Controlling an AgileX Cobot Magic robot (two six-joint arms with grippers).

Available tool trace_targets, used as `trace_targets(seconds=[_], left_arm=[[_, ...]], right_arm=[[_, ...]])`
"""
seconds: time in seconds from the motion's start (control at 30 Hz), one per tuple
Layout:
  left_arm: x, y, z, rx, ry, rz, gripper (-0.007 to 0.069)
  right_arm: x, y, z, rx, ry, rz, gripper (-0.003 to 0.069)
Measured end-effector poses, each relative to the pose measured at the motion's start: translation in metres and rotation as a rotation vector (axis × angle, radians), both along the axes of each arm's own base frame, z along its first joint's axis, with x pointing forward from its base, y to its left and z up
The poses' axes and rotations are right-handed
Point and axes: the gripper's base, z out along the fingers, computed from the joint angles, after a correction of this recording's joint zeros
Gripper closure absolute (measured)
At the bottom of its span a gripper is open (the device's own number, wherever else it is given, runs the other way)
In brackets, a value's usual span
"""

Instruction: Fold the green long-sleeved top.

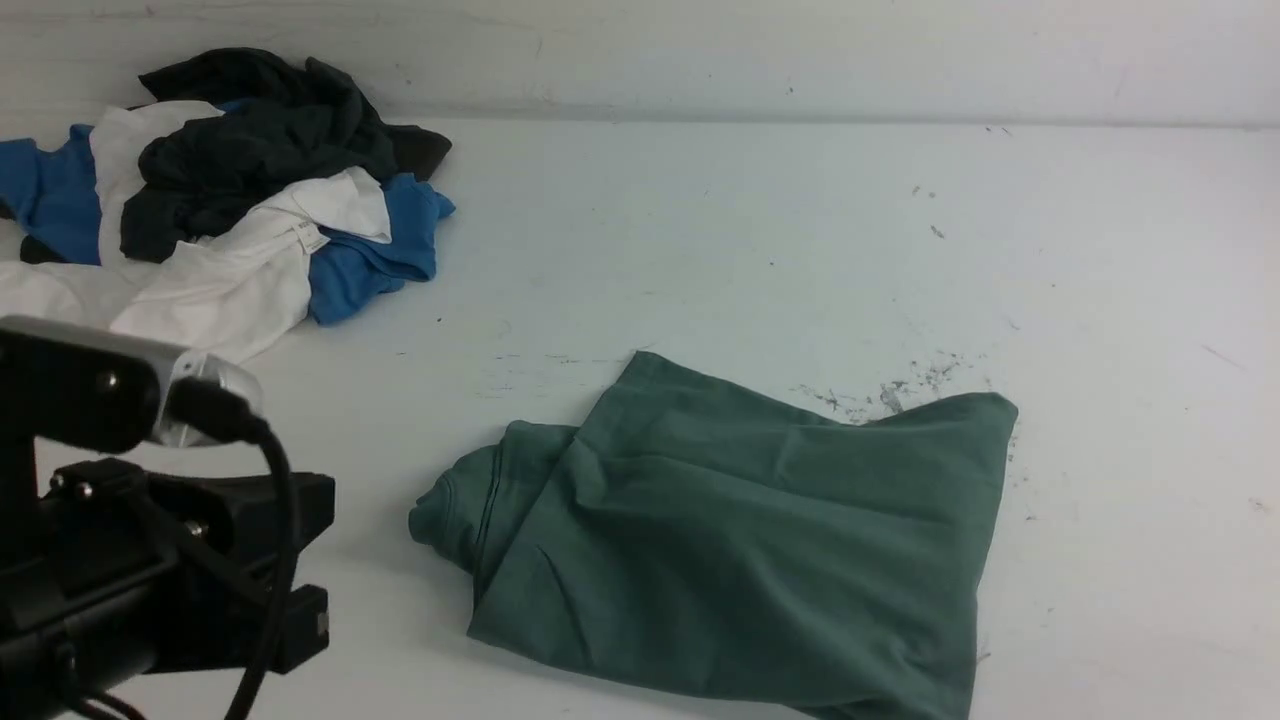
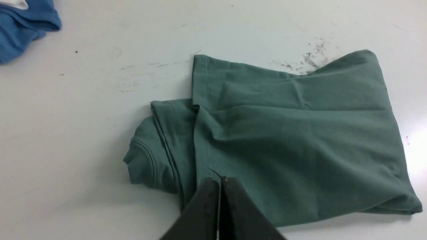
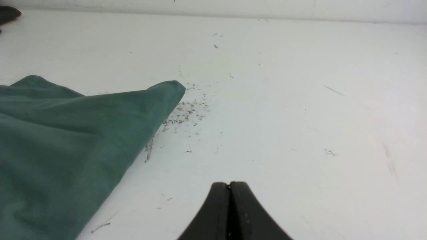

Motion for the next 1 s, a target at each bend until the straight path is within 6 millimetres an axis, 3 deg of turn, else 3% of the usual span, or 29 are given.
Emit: trace_targets(seconds=[0.17,0.7,0.83,1.0], left_arm=[[-0.006,0.003,-0.015,0.02,0.045,-0.002,0.0628],[-0.016,0.009,-0.031,0.132,0.14,-0.023,0.0628],[-0.033,0.024,-0.04,0.096,0.032,0.014,0.0628],[-0.055,0.047,-0.067,0.087,-0.171,0.139,0.0628]], right_arm=[[0.0,0.0,0.0,-0.001,0.0,0.0,0.0673],[0.0,0.0,0.0,-0.006,0.0,0.001,0.0673],[0.0,0.0,0.0,-0.011,0.0,0.002,0.0673],[0.0,0.0,0.0,-0.012,0.0,0.002,0.0673]])
